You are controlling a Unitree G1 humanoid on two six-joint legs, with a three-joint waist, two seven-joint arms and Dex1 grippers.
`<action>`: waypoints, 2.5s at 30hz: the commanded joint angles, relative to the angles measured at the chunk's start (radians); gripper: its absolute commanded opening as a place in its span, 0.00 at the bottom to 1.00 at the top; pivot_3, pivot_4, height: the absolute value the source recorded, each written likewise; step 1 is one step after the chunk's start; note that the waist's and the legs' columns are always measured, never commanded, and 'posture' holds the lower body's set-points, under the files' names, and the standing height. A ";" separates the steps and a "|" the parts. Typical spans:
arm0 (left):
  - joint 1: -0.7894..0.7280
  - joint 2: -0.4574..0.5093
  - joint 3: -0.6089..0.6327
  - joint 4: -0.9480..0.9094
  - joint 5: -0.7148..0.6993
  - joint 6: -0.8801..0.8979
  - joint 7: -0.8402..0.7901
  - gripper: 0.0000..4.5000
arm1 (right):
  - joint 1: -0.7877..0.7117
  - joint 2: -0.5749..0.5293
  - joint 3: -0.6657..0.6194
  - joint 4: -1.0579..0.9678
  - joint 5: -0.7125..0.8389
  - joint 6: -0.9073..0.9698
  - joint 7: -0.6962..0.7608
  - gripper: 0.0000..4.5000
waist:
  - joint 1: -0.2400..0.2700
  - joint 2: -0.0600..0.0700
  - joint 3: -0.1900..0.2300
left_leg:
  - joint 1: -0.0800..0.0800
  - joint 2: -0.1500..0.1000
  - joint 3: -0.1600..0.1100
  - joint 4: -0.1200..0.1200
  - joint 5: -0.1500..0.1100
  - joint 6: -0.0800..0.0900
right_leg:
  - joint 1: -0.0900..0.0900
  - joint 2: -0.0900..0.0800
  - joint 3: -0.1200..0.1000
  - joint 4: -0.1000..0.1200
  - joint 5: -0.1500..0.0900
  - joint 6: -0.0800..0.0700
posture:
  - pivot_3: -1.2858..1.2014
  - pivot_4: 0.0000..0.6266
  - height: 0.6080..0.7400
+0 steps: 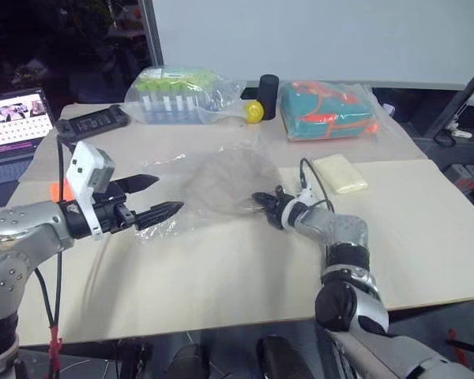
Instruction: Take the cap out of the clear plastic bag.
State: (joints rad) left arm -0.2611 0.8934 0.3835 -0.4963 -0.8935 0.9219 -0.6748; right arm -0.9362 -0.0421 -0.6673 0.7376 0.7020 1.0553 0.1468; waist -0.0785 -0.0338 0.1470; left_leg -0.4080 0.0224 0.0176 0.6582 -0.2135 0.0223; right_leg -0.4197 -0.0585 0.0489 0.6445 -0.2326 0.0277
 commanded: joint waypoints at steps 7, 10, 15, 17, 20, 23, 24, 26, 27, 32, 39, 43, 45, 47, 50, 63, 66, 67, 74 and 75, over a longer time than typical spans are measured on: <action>0.059 0.000 0.071 -0.063 -0.037 -0.005 0.050 1.00 | -0.304 -0.313 0.433 0.377 -0.335 -0.300 0.673 0.01 | 0.012 0.002 0.011 | -0.007 0.000 0.007 -0.001 0.000 0.000 | -0.005 0.000 -0.002 -0.003 0.000 0.000 | 0.52 0.24 1.00; 0.067 -0.001 0.072 -0.069 -0.040 -0.008 0.059 1.00 | -0.383 -0.358 0.582 0.455 -0.462 -0.388 0.911 0.01 | 0.011 0.002 0.014 | -0.008 0.000 0.008 -0.001 -0.001 -0.001 | -0.006 -0.001 -0.002 -0.004 0.000 0.000 | 0.52 0.24 1.00; 0.082 -0.001 0.083 -0.082 -0.055 -0.007 0.076 1.00 | -0.450 -0.361 0.799 0.523 -0.647 -0.528 1.357 0.01 | 0.007 0.002 0.015 | -0.008 0.002 0.008 -0.001 -0.001 -0.002 | -0.006 0.000 -0.001 -0.004 0.000 0.000 | 0.52 0.24 1.00; 0.092 -0.001 0.092 -0.094 -0.065 -0.002 0.089 1.00 | -0.455 -0.347 0.891 0.529 -0.663 -0.627 1.450 0.01 | 0.008 0.002 0.015 | -0.008 0.002 0.007 -0.001 -0.001 -0.002 | -0.006 0.000 -0.001 -0.003 0.000 0.000 | 0.52 0.24 1.00; 0.107 0.000 0.101 -0.106 -0.077 -0.001 0.103 1.00 | -0.459 -0.323 0.964 0.556 -0.695 -0.727 1.468 0.01 | 0.008 0.002 0.015 | -0.007 0.003 0.005 0.000 -0.002 -0.003 | -0.006 -0.001 -0.001 -0.002 0.000 0.000 | 0.52 0.24 1.00; 0.124 -0.005 0.110 -0.131 -0.097 0.007 0.129 1.00 | -0.462 -0.282 0.984 0.589 -0.790 -0.836 1.379 0.01 | 0.010 0.003 0.015 | -0.007 0.005 0.003 0.000 -0.002 -0.003 | -0.006 -0.001 -0.001 -0.002 0.000 0.000 | 0.52 0.24 1.00; 0.128 -0.006 0.114 -0.138 -0.105 0.010 0.140 1.00 | -0.466 -0.267 0.964 0.598 -0.792 -0.841 1.311 0.01 | 0.011 0.003 0.015 | -0.007 0.005 0.003 0.000 -0.002 -0.004 | -0.006 -0.001 -0.001 -0.002 0.000 0.000 | 0.52 0.24 1.00; 0.136 -0.009 0.125 -0.151 -0.128 0.016 0.162 1.00 | -0.472 -0.245 0.916 0.610 -0.785 -0.867 1.183 0.01 | 0.012 0.003 0.015 | -0.007 0.005 0.002 0.000 -0.002 -0.005 | -0.006 -0.001 -0.001 -0.002 0.000 -0.001 | 0.52 0.24 1.00; 0.141 -0.008 0.130 -0.157 -0.136 0.018 0.169 1.00 | -0.475 -0.238 0.893 0.614 -0.781 -0.870 1.138 0.01 | 0.012 0.003 0.016 | -0.007 0.005 0.002 0.000 -0.003 -0.006 | -0.007 -0.001 -0.001 -0.002 0.000 -0.001 | 0.52 0.24 1.00; 0.156 -0.008 0.132 -0.173 -0.165 0.017 0.199 1.00 | -0.485 -0.233 0.823 0.625 -0.804 -0.908 0.948 0.38 | 0.012 0.003 0.016 | -0.007 0.006 0.001 0.000 -0.003 -0.008 | -0.007 -0.001 -0.001 -0.002 0.001 -0.001 | 0.52 0.24 1.00; 0.128 -0.009 0.074 -0.151 -0.168 0.002 0.206 1.00 | -0.530 -0.295 0.682 0.625 -0.778 -0.957 0.705 0.92 | 0.016 0.003 0.016 | -0.007 0.006 0.001 0.000 -0.003 -0.008 | -0.007 -0.001 -0.002 -0.003 0.000 -0.002 | 0.52 0.24 1.00; 0.106 -0.011 0.038 -0.132 -0.152 -0.011 0.199 1.00 | -0.528 -0.348 0.683 0.618 -0.822 -0.971 0.652 0.99 | 0.019 0.003 0.016 | -0.007 0.005 0.001 0.000 -0.003 -0.008 | -0.006 -0.001 -0.002 -0.003 0.000 -0.002 | 0.52 0.24 1.00; 0.099 -0.010 0.024 -0.125 -0.148 -0.015 0.192 1.00 | -0.509 -0.383 0.689 0.606 -0.827 -0.957 0.702 0.99 | 0.018 0.004 0.017 | -0.007 0.005 0.001 0.000 -0.002 -0.008 | -0.006 -0.001 -0.002 -0.003 0.000 -0.002 | 0.52 0.24 1.00; 0.093 -0.006 0.011 -0.121 -0.142 -0.016 0.181 1.00 | -0.481 -0.414 0.696 0.587 -0.826 -0.948 0.792 0.99 | 0.019 0.004 0.017 | -0.007 0.005 0.002 0.000 -0.002 -0.008 | -0.006 -0.001 -0.002 -0.003 0.000 -0.002 | 0.52 0.24 1.00; 0.090 0.021 -0.006 -0.130 -0.133 -0.010 0.143 1.00 | -0.376 -0.478 0.728 0.471 -0.810 -0.949 1.041 0.99 | 0.019 0.004 0.017 | -0.007 0.005 0.004 0.000 -0.002 -0.008 | -0.006 0.000 -0.002 -0.003 0.000 -0.002 | 0.52 0.24 1.00; 0.437 0.262 0.101 -0.240 0.079 -0.159 -0.335 1.00 | 0.218 -0.689 0.755 -0.658 -0.485 -0.327 1.322 0.99 | 0.031 0.011 0.023 | 0.003 0.008 0.014 0.001 -0.003 -0.008 | -0.002 0.004 0.001 0.000 -0.003 -0.007 | 0.52 0.24 1.00; 0.548 0.284 0.097 -0.259 0.210 -0.247 -0.409 1.00 | 0.216 -0.677 0.766 -0.666 -0.467 -0.314 1.281 0.99 | 0.036 0.011 0.023 | 0.003 0.009 0.017 0.001 -0.003 -0.008 | -0.003 0.004 0.001 0.000 -0.004 -0.008 | 0.52 0.24 1.00; 0.590 0.289 0.097 -0.258 0.266 -0.287 -0.434 1.00 | 0.213 -0.673 0.772 -0.663 -0.465 -0.317 1.270 0.99 | 0.037 0.011 0.023 | 0.003 0.009 0.017 0.001 -0.003 -0.008 | -0.003 0.004 0.001 0.000 -0.004 -0.008 | 0.52 0.24 1.00; 0.715 0.247 0.081 -0.182 0.479 -0.478 -0.482 1.00 | 0.204 -0.655 0.793 -0.658 -0.443 -0.326 1.224 0.99 | 0.038 0.011 0.023 | -0.001 0.010 0.018 0.000 -0.003 -0.008 | -0.006 0.004 0.001 -0.001 -0.005 -0.009 | 0.52 0.24 1.00; 0.710 0.239 0.074 -0.167 0.491 -0.489 -0.477 1.00 | 0.204 -0.654 0.794 -0.658 -0.439 -0.327 1.219 0.99 | 0.039 0.011 0.023 | 0.000 0.010 0.018 0.001 -0.003 -0.008 | -0.006 0.004 0.001 -0.001 -0.005 -0.009 | 0.52 0.24 1.00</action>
State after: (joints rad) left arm 0.4519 1.1425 0.4555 -0.6857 -0.4398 0.4765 -1.1533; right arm -0.7149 -0.6936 0.1435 0.0988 0.2394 0.7313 1.3750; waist -0.0398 -0.0232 0.1699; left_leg -0.4082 0.0324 0.0359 0.6588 -0.2164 0.0144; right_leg -0.4251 -0.0549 0.0494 0.6439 -0.2373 0.0186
